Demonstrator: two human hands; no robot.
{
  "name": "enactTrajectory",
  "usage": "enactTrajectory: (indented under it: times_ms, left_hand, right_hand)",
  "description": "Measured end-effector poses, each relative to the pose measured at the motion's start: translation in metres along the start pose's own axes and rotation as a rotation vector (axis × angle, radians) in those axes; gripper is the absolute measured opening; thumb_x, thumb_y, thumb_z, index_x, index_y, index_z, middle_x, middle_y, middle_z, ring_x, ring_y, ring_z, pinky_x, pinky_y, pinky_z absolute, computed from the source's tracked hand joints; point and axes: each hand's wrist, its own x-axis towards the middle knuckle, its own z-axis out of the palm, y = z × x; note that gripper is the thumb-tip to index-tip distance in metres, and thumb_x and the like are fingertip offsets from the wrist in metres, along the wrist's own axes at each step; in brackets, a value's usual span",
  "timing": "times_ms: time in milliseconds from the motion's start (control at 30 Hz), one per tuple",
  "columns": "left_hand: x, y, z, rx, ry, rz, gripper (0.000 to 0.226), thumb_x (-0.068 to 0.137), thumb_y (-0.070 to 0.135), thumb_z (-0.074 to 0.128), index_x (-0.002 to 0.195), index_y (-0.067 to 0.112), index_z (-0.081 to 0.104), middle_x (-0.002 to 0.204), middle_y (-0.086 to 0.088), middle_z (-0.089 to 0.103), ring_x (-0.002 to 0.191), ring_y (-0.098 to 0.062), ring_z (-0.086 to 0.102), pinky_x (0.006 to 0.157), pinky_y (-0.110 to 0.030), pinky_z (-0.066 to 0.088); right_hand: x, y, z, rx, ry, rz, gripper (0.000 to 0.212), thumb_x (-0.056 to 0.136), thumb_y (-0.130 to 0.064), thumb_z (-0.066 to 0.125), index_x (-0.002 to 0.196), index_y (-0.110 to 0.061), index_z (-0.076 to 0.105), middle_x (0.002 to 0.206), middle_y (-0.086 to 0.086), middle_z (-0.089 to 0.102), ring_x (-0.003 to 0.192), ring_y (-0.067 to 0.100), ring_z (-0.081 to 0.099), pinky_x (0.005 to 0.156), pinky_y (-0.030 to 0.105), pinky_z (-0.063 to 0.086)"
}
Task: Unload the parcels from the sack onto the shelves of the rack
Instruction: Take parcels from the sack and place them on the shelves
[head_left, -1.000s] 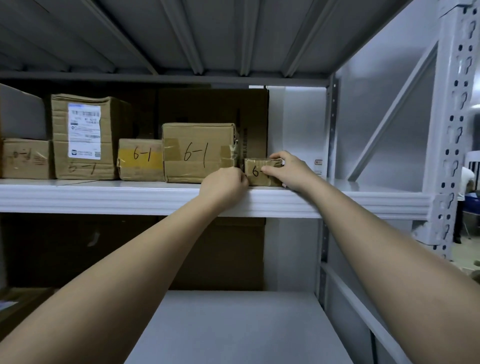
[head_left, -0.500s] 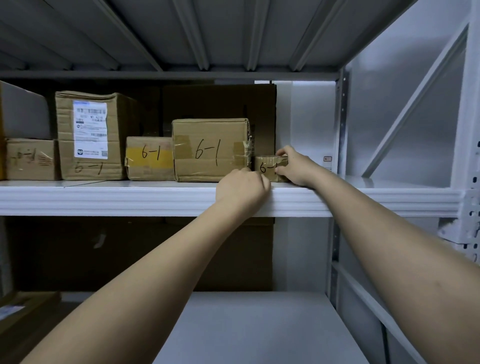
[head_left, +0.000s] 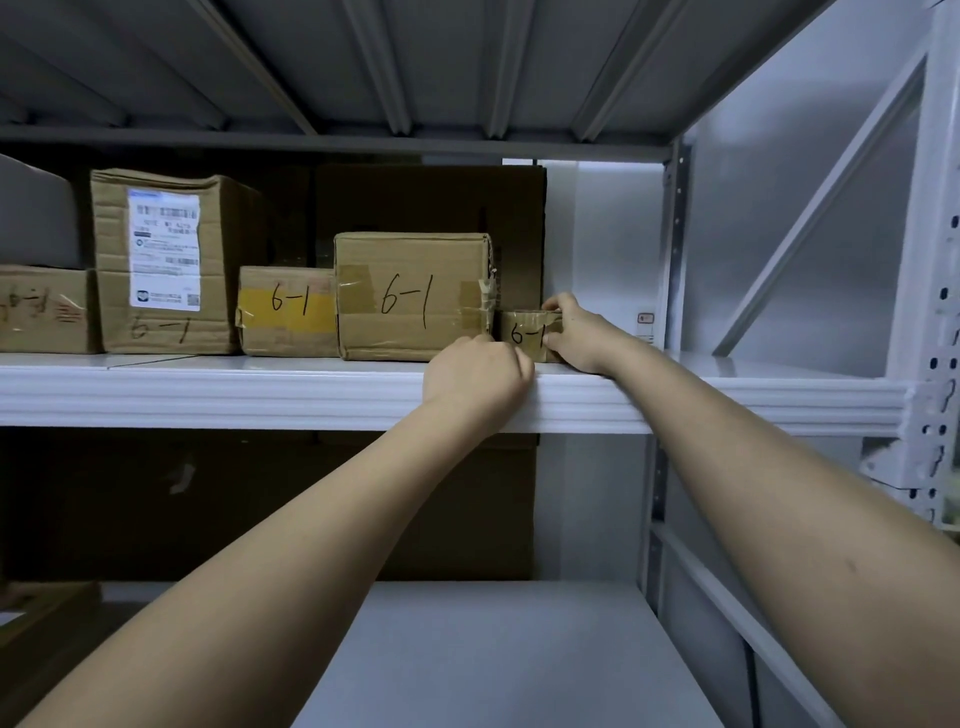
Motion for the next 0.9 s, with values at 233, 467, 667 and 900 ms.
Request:
enactTrajectory:
  times_ms: [233, 467, 667, 900]
  left_hand:
    - [-0.001, 0.001, 0.001, -0.046, 0.013, -0.038, 0.031, 0.101, 0.013, 0.034, 0.109, 0.006, 0.063, 0.109, -0.014, 0.064, 0.102, -0.030, 0.057, 0.072, -0.030, 0.036]
    - [-0.029, -0.007, 0.014, -0.189, 0.349, 0.228, 0.038, 0.085, 0.026, 0.033, 0.099, 0.010, 0.065, 0.095, -0.006, 0.062, 0.087, -0.027, 0.058, 0.074, -0.037, 0.043]
    - [-0.083, 0.023, 0.063, -0.296, 0.391, 0.516, 0.036, 0.077, 0.014, 0.055, 0.111, 0.011, 0.064, 0.125, -0.011, 0.058, 0.122, -0.024, 0.049, 0.111, -0.042, 0.029]
    - [-0.143, 0.057, 0.140, -0.298, 0.036, 0.502, 0.044, 0.074, 0.020, 0.057, 0.116, 0.007, 0.061, 0.128, -0.015, 0.055, 0.122, -0.028, 0.047, 0.107, -0.043, 0.030]
  right_hand:
    - [-0.005, -0.003, 0.000, -0.054, 0.020, -0.009, 0.047, 0.101, -0.018, 0.041, 0.145, -0.023, 0.027, 0.126, 0.017, 0.055, 0.090, 0.027, 0.054, 0.072, 0.031, 0.042]
    - [-0.027, -0.003, -0.004, -0.203, 0.394, -0.021, 0.042, 0.100, -0.017, 0.031, 0.142, -0.022, 0.037, 0.118, 0.012, 0.061, 0.090, 0.030, 0.055, 0.067, 0.035, 0.040]
    - [-0.082, 0.028, 0.024, -0.035, 0.804, -0.237, 0.031, 0.094, -0.020, 0.036, 0.111, -0.017, 0.062, 0.110, -0.002, 0.067, 0.103, 0.024, 0.059, 0.087, 0.036, 0.040]
    - [-0.180, 0.124, 0.076, -0.170, 0.896, -0.260, 0.035, 0.089, -0.014, 0.052, 0.124, -0.012, 0.054, 0.132, 0.009, 0.055, 0.122, 0.023, 0.048, 0.100, 0.037, 0.035]
